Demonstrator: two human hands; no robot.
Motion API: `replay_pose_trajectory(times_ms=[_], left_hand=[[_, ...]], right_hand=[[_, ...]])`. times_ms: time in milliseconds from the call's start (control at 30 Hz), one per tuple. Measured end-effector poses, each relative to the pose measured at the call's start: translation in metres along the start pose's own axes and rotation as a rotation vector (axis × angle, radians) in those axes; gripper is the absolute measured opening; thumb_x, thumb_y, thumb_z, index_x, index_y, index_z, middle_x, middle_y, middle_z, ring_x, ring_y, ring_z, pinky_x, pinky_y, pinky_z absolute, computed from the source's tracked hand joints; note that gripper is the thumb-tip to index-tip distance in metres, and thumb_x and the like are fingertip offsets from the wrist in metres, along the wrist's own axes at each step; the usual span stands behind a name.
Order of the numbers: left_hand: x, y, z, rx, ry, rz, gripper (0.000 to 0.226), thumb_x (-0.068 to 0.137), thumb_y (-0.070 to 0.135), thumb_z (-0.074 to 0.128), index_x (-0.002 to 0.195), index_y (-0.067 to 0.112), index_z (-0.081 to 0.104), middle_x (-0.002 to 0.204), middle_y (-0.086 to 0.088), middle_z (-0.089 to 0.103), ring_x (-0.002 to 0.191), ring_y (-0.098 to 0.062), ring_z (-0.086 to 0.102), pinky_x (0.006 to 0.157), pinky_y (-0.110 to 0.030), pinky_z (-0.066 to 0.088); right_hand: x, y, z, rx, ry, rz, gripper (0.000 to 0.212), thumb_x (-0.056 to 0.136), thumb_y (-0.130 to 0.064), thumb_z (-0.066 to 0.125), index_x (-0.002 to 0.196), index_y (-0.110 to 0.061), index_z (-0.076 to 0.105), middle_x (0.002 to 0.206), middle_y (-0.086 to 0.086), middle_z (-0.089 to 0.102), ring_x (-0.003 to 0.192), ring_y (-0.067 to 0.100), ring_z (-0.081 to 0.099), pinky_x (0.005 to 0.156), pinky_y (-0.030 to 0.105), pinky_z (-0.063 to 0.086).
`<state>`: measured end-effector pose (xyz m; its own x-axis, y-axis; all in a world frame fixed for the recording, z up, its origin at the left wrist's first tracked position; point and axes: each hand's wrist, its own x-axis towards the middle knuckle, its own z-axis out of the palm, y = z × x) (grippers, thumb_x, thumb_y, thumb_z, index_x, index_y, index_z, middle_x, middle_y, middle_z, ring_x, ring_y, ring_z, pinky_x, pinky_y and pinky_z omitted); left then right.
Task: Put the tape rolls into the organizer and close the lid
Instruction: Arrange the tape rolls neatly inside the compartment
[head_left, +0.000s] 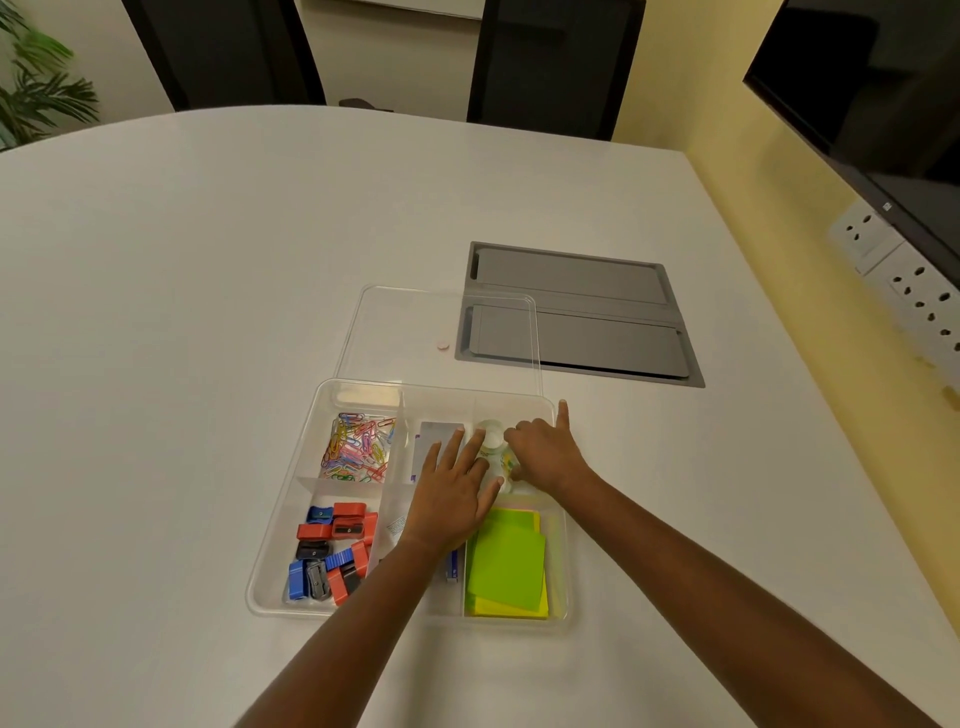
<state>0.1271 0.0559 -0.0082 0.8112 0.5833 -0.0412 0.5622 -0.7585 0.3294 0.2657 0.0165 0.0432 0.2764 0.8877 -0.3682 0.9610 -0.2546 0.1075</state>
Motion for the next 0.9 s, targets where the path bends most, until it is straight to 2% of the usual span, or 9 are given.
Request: replay_pose_trajectory(times_ms=[167,233,300,400,733,900], left_hand=[[-0.001,0.000,0.000,0.015,-0.009,-0.008,0.049,0.097,0.041,0.022,0.141,0.021,0.027,0.158,0.000,0.005,0.146,-0.020,-0.001,0.118,-0.039,-0.002],[-0.001,0.000,-0.001,0.004,-0.016,-0.005,0.046,0.097,0.041,0.022,0.139,0.023,0.032,0.158,0.000,0.005,0.146,-0.021,-0.002,0.118,-0.039,-0.003],[-0.002,0.001,-0.004,-0.014,-0.022,0.006,0.042,0.097,0.040,0.023,0.128,0.025,0.047,0.158,0.000,0.005,0.146,-0.022,-0.003,0.118,-0.040,-0.003],[-0.002,0.002,-0.008,-0.014,-0.039,0.007,0.043,0.097,0.040,0.024,0.117,0.025,0.058,0.158,-0.001,0.003,0.146,-0.022,-0.003,0.118,-0.041,-0.003],[-0.001,0.004,-0.012,-0.051,-0.057,-0.003,0.044,0.097,0.039,0.025,0.119,0.024,0.060,0.158,0.000,0.004,0.146,-0.020,-0.003,0.118,-0.039,-0.003],[0.000,0.003,-0.011,-0.040,-0.071,0.010,0.043,0.097,0.039,0.024,0.125,0.024,0.054,0.158,0.000,0.005,0.146,-0.020,-0.002,0.118,-0.039,-0.003]], right_hand=[[-0.007,0.012,0.005,0.110,-0.083,-0.017,0.059,0.086,-0.037,0.061,0.138,-0.024,0.036,0.138,0.010,0.048,0.133,0.027,0.037,0.111,0.069,0.003],[-0.009,0.013,0.009,0.129,-0.048,-0.032,0.051,0.089,-0.036,0.057,0.135,-0.027,0.038,0.135,0.010,0.049,0.131,0.027,0.038,0.110,0.069,0.003],[-0.010,0.012,0.012,0.126,-0.012,-0.040,0.042,0.090,-0.034,0.055,0.130,-0.030,0.044,0.131,0.011,0.051,0.128,0.027,0.041,0.111,0.068,0.003],[-0.007,0.007,0.012,0.077,-0.004,-0.028,0.038,0.088,-0.033,0.057,0.126,-0.031,0.048,0.128,0.013,0.050,0.127,0.028,0.042,0.111,0.068,0.000],[-0.001,-0.002,0.008,-0.031,-0.002,0.031,0.037,0.088,-0.033,0.059,0.124,-0.029,0.049,0.131,0.015,0.049,0.129,0.032,0.040,0.111,0.068,0.000],[0.000,-0.011,0.010,-0.136,-0.006,0.031,0.039,0.091,-0.036,0.056,0.128,-0.029,0.047,0.136,0.016,0.046,0.132,0.033,0.037,0.112,0.067,0.002]])
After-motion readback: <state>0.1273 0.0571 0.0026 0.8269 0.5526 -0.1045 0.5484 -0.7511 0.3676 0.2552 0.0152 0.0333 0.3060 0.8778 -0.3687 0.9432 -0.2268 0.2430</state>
